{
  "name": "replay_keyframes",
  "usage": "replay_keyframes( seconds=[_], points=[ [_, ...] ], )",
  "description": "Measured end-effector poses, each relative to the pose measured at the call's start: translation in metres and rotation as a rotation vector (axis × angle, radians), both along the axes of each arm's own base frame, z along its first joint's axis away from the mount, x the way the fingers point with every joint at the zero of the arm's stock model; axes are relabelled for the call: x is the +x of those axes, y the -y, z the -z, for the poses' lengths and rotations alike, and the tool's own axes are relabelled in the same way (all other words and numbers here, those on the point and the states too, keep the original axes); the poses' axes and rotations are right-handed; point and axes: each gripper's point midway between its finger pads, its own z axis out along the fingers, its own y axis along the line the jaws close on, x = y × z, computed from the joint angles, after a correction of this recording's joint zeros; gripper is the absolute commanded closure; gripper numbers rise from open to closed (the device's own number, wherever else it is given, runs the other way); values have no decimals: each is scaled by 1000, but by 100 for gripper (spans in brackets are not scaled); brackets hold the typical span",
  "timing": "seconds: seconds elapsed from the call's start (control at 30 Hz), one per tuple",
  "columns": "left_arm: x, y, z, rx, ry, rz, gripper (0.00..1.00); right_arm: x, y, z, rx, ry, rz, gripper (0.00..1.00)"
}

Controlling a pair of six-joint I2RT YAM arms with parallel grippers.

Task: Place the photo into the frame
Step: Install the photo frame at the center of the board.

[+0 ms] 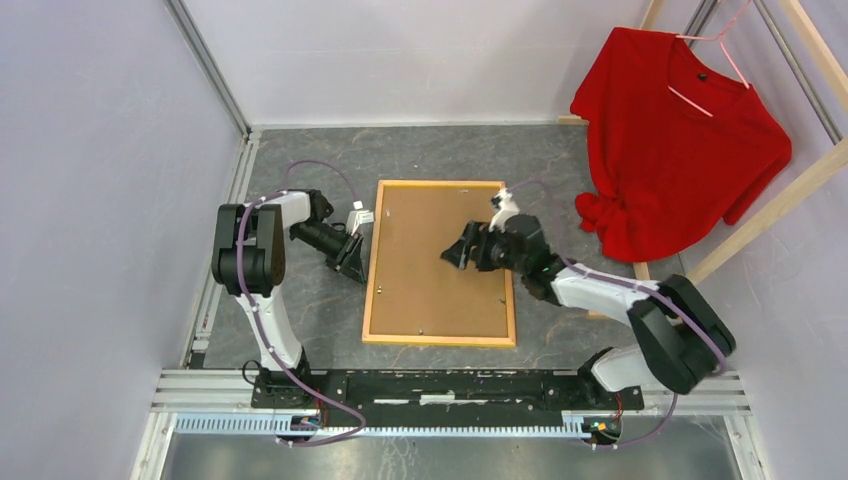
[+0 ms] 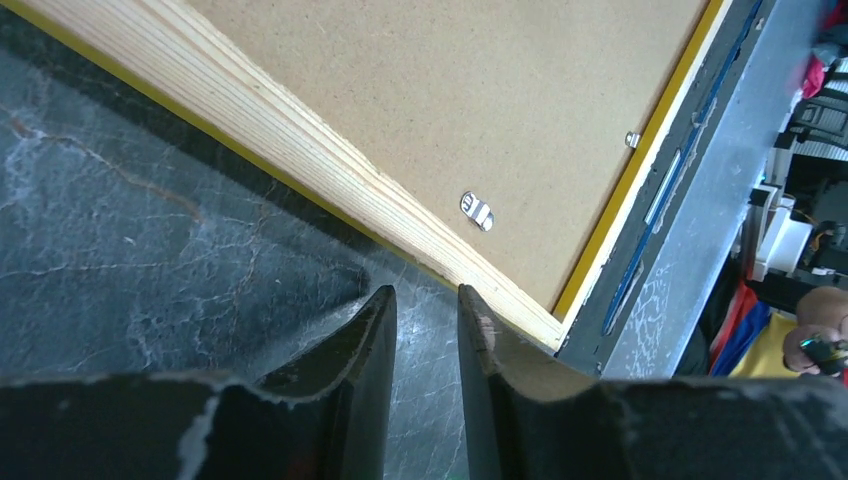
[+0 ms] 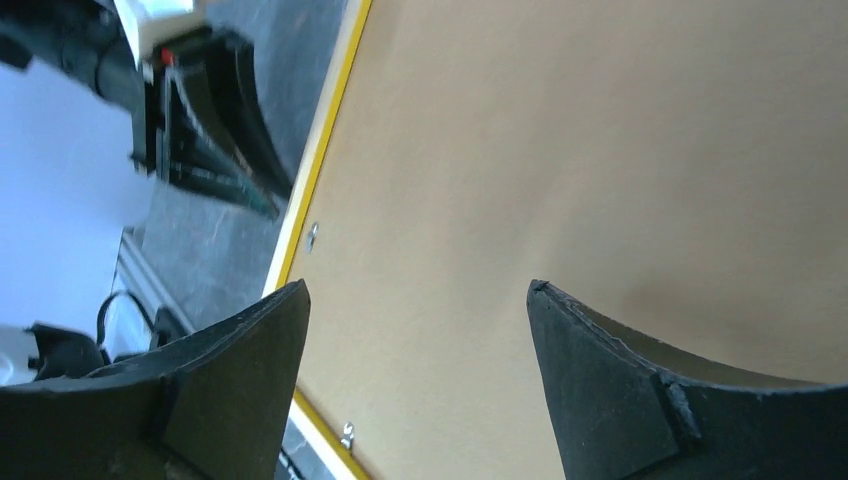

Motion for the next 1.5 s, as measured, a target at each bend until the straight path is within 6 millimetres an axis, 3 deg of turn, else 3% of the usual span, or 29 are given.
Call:
replay_keyframes(
  seconds=[0.23,0.47,0.63,0.77,0.97,1.23,1.5],
  points=[
    [0,2,3,-15,-16,-6,76,-37,-67,42,-11,-113,-170,19],
    [-2,3,8,-19,-44,-13,78,-47,-134,39,33,-96,-298,22],
    [-1,3,8,-18,-42,-13,76,-56,-162,49,37,-114,-357,24],
    [1,4,6,-19,-41,-12,62,-62,-173,58,29,-129,-387,24],
    [-2,3,-1,-26,-53,3,54,-65,-177,58,30,-130,-399,24],
    [2,7,-9,-51,-48,10,58,-66,-177,59,29,-132,-402,25],
    [0,14,-2,-47,-56,37,67,-67,-180,59,39,-127,-413,25]
  ],
)
